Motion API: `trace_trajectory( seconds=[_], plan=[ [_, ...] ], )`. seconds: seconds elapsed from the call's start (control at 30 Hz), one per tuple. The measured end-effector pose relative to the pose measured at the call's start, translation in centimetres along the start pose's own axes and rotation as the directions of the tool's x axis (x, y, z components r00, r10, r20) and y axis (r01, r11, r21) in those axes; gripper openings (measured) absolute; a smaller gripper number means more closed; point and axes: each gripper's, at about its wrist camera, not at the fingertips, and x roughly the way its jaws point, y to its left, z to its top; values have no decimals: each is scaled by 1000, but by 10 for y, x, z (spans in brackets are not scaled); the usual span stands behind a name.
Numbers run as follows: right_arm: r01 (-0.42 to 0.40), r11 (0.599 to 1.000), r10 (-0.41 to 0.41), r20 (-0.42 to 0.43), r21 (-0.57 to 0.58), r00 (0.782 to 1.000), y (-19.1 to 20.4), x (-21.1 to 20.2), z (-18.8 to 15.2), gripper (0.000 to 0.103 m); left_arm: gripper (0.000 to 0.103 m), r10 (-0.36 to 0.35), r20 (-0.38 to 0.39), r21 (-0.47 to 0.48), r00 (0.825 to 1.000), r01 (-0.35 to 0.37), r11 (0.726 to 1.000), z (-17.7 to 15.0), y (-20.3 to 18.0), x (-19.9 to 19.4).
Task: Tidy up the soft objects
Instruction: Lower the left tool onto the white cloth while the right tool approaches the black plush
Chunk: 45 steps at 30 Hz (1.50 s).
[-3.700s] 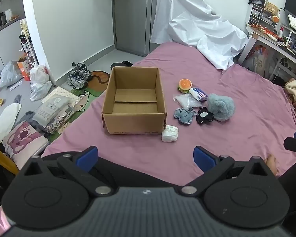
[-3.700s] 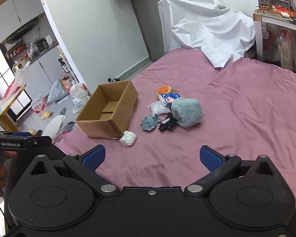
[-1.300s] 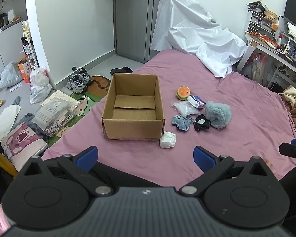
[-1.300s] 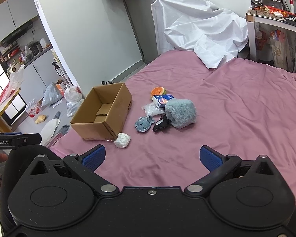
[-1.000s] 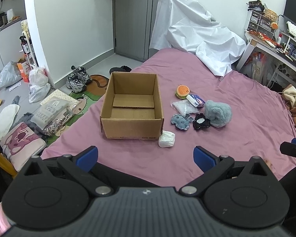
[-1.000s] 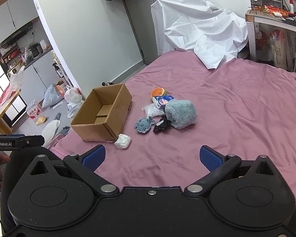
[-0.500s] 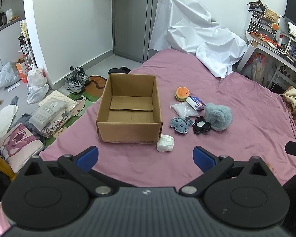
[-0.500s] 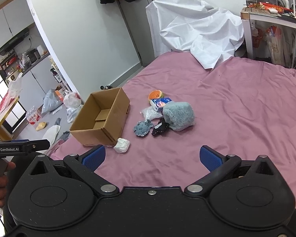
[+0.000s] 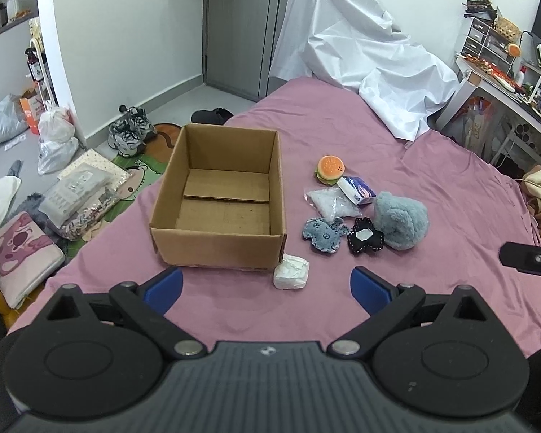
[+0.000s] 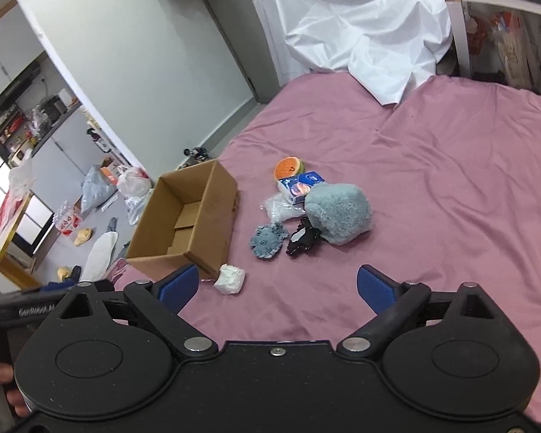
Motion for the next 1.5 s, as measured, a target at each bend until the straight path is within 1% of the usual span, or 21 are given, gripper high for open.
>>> trace_trajectory(
  seconds=[0.1,0.23,0.37,0.5,0.57,0.67,0.77,0.83,1.03,1.13,1.2,1.33,1.43,1.5],
  plan=[
    [-7,999,8,-25,32,1000,-5,14,7,89,99,-6,-15,-2,1000,5,1000,5,-3,10],
    [-6,998,10,-52,63,999,-10,30,12,89,99,-5,-42,-12,999,5,1000,12,-7,26],
    [-17,997,23,-71,78,997,-11,42,18,89,94,-1,-78,-18,997,0,1000,15,-13,45],
    [-29,995,36,-82,95,996,-13,54,23,89,93,-5,-108,-26,994,2,1000,16,-17,62],
    [-29,993,40,-95,111,995,-15,62,26,84,92,-2,-118,-35,993,-2,999,16,-19,70],
    [-45,988,63,-115,149,991,-20,76,29,81,89,4,-133,-55,991,-11,998,14,-22,84],
    [-52,974,84,-136,219,987,-28,94,32,72,87,14,-170,-72,985,-26,997,11,-25,102],
    [-47,961,88,-144,273,986,-33,105,35,70,86,12,-193,-81,981,-28,996,9,-27,111],
    [-19,912,102,-181,410,978,-51,138,32,69,82,30,-221,-90,975,-51,995,2,-37,139],
    [-40,873,154,-196,487,968,-62,152,26,69,81,46,-242,-88,969,-69,994,0,-41,153],
    [-32,868,150,-200,496,968,-64,159,23,69,81,50,-255,-91,966,-76,993,-2,-43,162],
    [-35,867,150,-193,497,970,-62,172,22,58,81,65,-267,-96,962,-94,991,-4,-44,176],
    [-31,869,144,-192,494,971,-61,179,21,55,81,83,-272,-89,959,-111,990,-4,-46,185],
    [-21,860,134,-186,510,973,-63,184,21,53,81,96,-276,-92,956,-126,988,-4,-47,191]
  ],
)
